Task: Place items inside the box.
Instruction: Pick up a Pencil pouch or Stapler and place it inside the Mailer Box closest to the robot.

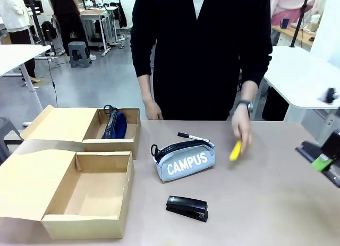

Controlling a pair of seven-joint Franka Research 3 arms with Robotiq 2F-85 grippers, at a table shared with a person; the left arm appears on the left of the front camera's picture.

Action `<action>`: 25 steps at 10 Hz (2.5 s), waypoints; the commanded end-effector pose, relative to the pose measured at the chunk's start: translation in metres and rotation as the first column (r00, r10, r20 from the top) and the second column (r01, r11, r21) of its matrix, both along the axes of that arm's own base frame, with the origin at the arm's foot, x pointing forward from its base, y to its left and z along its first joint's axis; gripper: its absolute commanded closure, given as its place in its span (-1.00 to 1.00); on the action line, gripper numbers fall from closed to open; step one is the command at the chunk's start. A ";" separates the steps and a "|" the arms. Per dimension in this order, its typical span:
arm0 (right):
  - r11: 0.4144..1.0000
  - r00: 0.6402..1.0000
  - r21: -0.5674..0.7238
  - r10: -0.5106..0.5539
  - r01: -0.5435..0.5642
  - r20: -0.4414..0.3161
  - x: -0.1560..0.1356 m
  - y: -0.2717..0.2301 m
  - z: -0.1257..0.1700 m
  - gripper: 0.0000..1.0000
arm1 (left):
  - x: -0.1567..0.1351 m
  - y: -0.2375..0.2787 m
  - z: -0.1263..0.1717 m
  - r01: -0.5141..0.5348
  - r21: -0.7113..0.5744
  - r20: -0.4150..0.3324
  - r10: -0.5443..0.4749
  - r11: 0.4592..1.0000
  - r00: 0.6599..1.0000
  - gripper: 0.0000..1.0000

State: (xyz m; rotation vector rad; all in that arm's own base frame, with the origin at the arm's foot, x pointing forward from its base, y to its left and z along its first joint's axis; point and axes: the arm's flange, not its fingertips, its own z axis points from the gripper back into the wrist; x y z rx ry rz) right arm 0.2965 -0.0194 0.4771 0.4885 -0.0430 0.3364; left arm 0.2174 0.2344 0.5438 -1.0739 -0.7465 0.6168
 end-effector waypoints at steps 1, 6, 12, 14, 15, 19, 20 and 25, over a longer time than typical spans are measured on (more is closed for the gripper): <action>0.991 0.997 0.124 -0.064 0.058 0.043 -0.015 -0.013 -0.006 0.27 | 0.000 -0.001 0.001 0.004 0.002 0.028 -0.004 1.000 1.000 -1.00; 0.965 0.983 0.186 -0.183 0.184 -0.020 0.007 0.018 -0.010 0.27 | 0.000 -0.001 0.001 0.004 0.002 0.028 -0.004 1.000 1.000 -1.00; 0.984 0.974 0.129 -0.095 0.123 -0.208 0.041 0.255 -0.019 0.27 | 0.000 -0.001 0.001 0.004 0.002 0.028 -0.004 1.000 1.000 -1.00; 0.978 0.971 0.169 -0.082 0.122 -0.227 0.014 0.246 -0.024 0.27 | 0.000 -0.001 0.001 0.004 0.002 0.028 -0.004 1.000 1.000 -1.00; 0.978 0.971 0.169 -0.082 0.122 -0.227 0.014 0.246 -0.024 0.27 | 0.000 -0.001 0.001 0.004 0.002 0.028 -0.004 1.000 1.000 -1.00; 0.964 0.947 0.160 -0.164 0.214 -0.278 0.026 0.294 -0.026 0.27 | 0.000 -0.001 0.001 0.004 0.002 0.028 -0.004 1.000 1.000 -1.00; 0.966 0.947 0.175 -0.134 0.190 -0.291 0.021 0.328 -0.010 0.27 | 0.000 -0.001 0.001 0.004 0.002 0.028 -0.004 1.000 1.000 -1.00; 0.960 0.908 0.049 -0.244 0.276 -0.342 0.024 0.522 -0.016 0.27 | 0.000 -0.001 0.001 0.004 0.002 0.028 -0.004 1.000 1.000 -1.00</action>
